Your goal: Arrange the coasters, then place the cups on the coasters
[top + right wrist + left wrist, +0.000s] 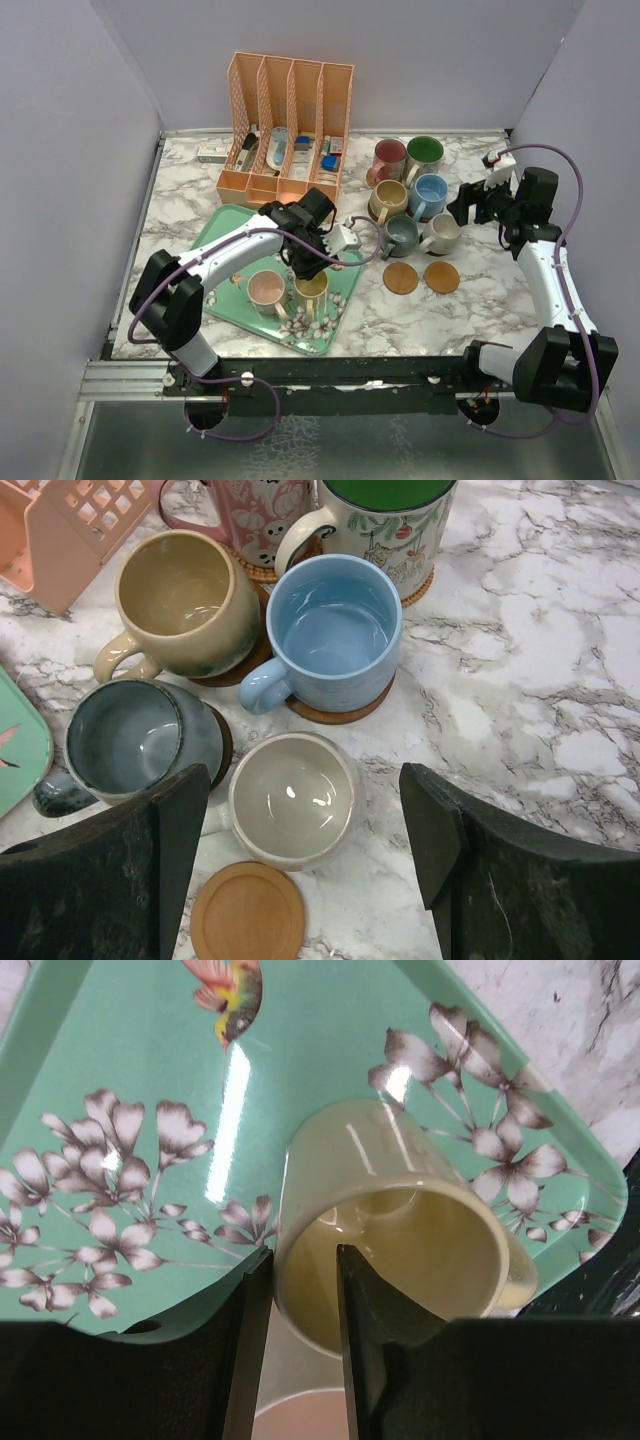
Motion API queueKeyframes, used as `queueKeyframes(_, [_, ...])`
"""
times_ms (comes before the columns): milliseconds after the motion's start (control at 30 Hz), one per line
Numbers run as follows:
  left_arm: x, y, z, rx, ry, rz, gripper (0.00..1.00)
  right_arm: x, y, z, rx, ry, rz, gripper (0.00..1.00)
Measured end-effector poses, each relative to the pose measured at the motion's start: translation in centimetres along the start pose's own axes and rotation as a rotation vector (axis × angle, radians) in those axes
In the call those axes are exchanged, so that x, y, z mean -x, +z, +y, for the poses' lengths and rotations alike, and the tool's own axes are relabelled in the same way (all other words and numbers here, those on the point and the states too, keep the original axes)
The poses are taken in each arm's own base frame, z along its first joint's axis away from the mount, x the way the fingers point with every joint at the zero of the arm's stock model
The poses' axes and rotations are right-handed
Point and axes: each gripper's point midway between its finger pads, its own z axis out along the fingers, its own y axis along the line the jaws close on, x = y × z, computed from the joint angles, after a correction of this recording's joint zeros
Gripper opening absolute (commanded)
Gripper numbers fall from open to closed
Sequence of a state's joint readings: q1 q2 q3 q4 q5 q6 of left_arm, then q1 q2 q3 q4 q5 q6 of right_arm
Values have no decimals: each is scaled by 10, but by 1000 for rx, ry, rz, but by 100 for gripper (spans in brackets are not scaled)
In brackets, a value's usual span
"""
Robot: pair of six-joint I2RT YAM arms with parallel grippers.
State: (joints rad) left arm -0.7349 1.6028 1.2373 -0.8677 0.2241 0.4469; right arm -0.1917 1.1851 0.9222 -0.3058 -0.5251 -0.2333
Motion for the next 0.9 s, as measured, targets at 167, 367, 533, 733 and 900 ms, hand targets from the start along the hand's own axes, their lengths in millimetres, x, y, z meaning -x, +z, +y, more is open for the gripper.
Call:
queueKeyframes(167, [18,2,-1,-21,20,-27,33,0,0,0,0,0,0,77])
queueKeyframes(367, [29,7,-16,-53,68,-41,39,-2,0,0,1,2,4,77])
queueKeyframes(533, [33,5,-19,-55,83,-62,51,-3,0,1,2,4,6,77])
queueKeyframes(733, [24,-4,-11,30,60,-60,56,-3,0,1,2,3,6,77])
queueKeyframes(900, [4,1,-10,46,14,1,45,-3,0,1,2,3,6,77])
